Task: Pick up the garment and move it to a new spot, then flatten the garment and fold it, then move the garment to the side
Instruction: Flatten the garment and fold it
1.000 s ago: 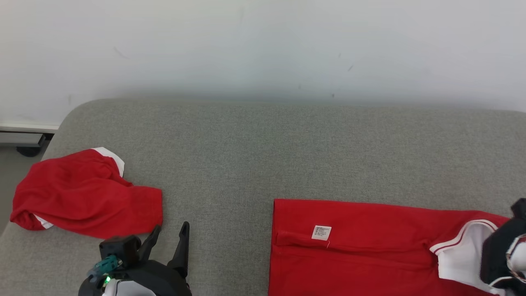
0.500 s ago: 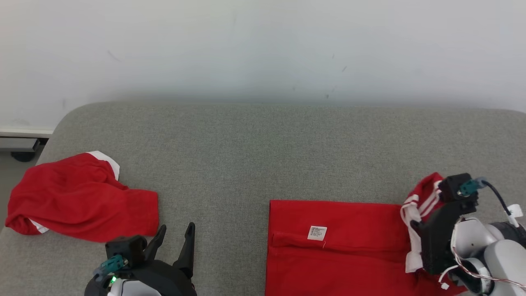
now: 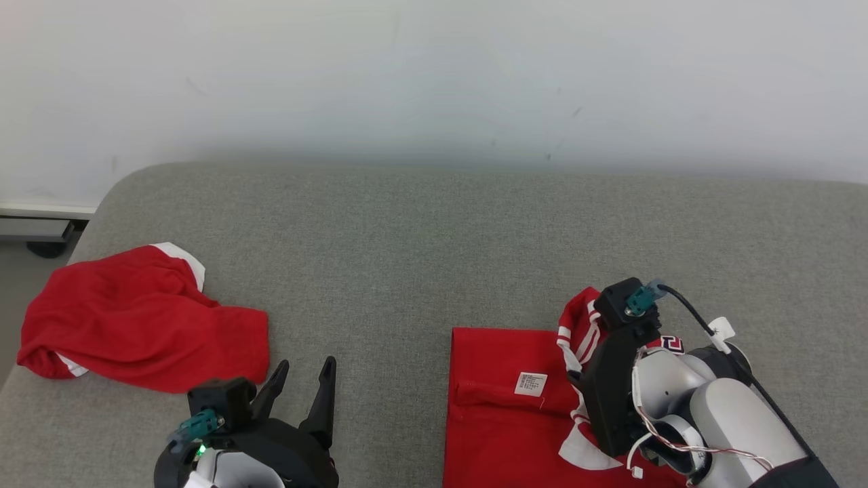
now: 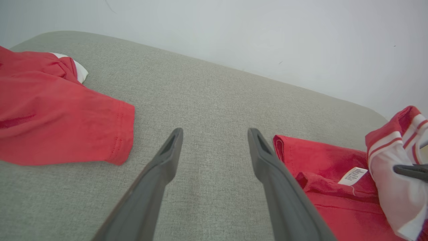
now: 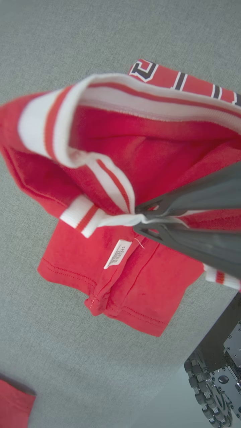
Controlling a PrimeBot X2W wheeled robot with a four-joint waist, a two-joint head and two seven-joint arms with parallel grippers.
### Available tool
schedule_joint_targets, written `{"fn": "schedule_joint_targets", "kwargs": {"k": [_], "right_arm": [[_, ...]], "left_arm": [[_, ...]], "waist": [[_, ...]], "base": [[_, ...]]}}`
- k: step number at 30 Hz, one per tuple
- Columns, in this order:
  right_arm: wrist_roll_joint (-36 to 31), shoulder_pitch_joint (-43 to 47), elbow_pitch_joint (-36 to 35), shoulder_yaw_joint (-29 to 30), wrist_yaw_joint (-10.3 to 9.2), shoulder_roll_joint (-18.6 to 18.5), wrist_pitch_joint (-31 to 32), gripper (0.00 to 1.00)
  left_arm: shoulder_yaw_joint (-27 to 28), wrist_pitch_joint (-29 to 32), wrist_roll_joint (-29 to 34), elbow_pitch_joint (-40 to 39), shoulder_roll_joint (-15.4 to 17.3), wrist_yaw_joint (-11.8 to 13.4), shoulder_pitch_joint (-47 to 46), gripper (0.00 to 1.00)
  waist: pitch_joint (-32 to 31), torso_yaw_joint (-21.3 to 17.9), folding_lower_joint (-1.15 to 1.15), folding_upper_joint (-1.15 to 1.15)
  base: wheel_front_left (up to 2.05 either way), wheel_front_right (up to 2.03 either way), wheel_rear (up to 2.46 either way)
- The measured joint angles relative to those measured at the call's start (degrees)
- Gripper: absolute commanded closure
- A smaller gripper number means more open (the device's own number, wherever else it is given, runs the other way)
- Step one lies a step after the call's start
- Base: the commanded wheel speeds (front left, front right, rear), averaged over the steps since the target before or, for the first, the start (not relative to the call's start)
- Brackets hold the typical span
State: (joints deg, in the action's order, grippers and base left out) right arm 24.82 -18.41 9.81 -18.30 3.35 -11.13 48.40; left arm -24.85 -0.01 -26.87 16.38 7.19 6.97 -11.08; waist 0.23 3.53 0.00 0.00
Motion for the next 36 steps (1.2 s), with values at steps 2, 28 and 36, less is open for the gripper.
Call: {"fn": "schedule_joint_targets", "kwargs": {"k": [2, 28, 36], "right_arm": [[-0.89, -0.75, 1.01, -1.07, -0.07, 0.56, 0.59, 1.00], [-1.12, -5.88, 11.15, -3.30, -1.93, 5.77, 1.45, 1.00], [-0.45, -6.89, 14.28, -3.77, -2.87, 6.66, 0.12, 1.00]], "left_arm": [[0.05, -0.01, 0.00, 0.12, 0.05, 0.00, -0.11, 0.00], [-0.73, -0.29, -0.27, 2.31, -0.53, -1.00, -1.42, 0.00], [-1.42, -0.31, -0.26, 2.99, -0.88, -1.02, -1.39, 0.00]], "waist": [[0.11, 0.40, 0.00, 0.00], [0.37, 5.09, 0.00, 0.00], [-0.02, 6.66, 0.00, 0.00]], "base": [[0.00, 0.00, 0.00], [0.00, 0.00, 0.00], [0.00, 0.00, 0.00]]}}
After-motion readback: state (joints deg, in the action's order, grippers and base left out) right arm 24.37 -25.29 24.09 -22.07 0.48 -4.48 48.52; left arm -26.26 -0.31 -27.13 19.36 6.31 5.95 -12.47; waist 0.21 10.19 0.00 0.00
